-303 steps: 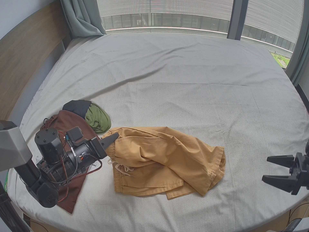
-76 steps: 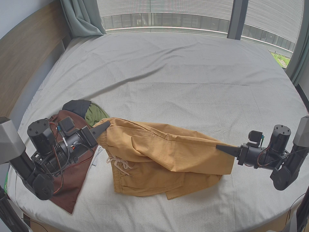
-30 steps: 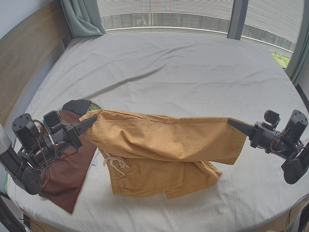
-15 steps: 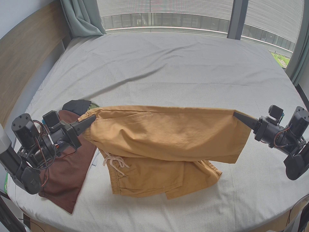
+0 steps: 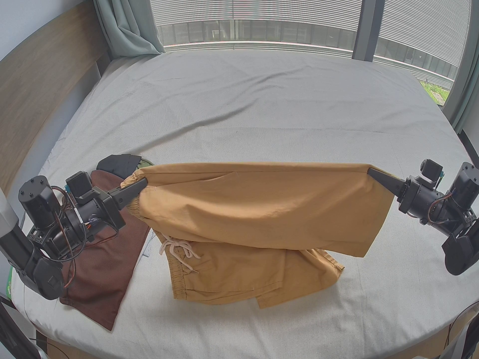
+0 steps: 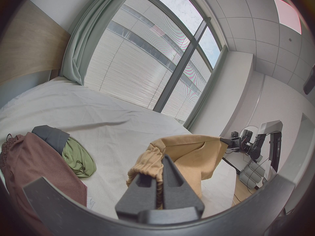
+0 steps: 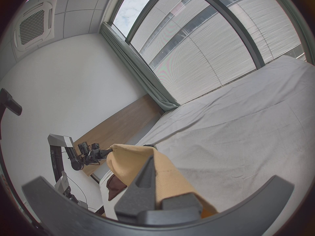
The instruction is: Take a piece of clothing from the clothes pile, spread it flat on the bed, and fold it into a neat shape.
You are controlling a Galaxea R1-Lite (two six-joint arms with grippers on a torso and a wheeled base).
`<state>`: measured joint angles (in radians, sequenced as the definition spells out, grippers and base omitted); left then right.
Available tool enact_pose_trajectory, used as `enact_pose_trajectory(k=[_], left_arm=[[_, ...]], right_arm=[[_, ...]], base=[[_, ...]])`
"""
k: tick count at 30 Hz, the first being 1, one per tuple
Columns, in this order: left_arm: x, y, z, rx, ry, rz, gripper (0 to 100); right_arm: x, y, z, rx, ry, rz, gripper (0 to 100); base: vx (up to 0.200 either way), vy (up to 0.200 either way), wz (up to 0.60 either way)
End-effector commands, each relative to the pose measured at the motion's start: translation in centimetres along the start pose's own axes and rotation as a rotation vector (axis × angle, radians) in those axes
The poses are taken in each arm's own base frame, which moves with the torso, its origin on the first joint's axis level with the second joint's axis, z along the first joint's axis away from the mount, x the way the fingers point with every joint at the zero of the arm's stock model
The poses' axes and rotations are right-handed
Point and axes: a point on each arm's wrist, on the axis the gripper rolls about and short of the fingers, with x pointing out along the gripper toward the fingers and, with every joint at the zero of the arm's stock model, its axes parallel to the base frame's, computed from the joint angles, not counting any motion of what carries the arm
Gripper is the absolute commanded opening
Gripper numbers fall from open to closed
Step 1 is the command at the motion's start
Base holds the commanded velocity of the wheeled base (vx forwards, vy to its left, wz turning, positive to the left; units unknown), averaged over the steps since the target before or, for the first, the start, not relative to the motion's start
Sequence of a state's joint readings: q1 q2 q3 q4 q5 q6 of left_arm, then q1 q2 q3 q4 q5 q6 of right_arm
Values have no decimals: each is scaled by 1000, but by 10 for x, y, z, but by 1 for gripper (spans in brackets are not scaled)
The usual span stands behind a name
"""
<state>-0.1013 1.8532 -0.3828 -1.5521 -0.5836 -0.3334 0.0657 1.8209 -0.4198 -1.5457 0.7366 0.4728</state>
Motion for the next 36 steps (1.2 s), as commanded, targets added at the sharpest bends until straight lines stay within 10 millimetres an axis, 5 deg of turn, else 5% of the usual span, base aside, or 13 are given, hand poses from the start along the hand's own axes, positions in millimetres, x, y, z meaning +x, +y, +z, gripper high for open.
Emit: enact_pose_trajectory(k=[1,21,36], left_arm=[[0,2,0,-2,-1,7,0],[4,7,-2,-6,0,19,0],[27,27,-10,-12,-16,75,0]], right_arm=[[-1,-1,0,0,-1,-4,0],[1,-5,-1,0,3,-9,0],[30,-51,5,-33,-37,-30,0]], base=[[0,0,0],[0,0,0],[0,0,0]])
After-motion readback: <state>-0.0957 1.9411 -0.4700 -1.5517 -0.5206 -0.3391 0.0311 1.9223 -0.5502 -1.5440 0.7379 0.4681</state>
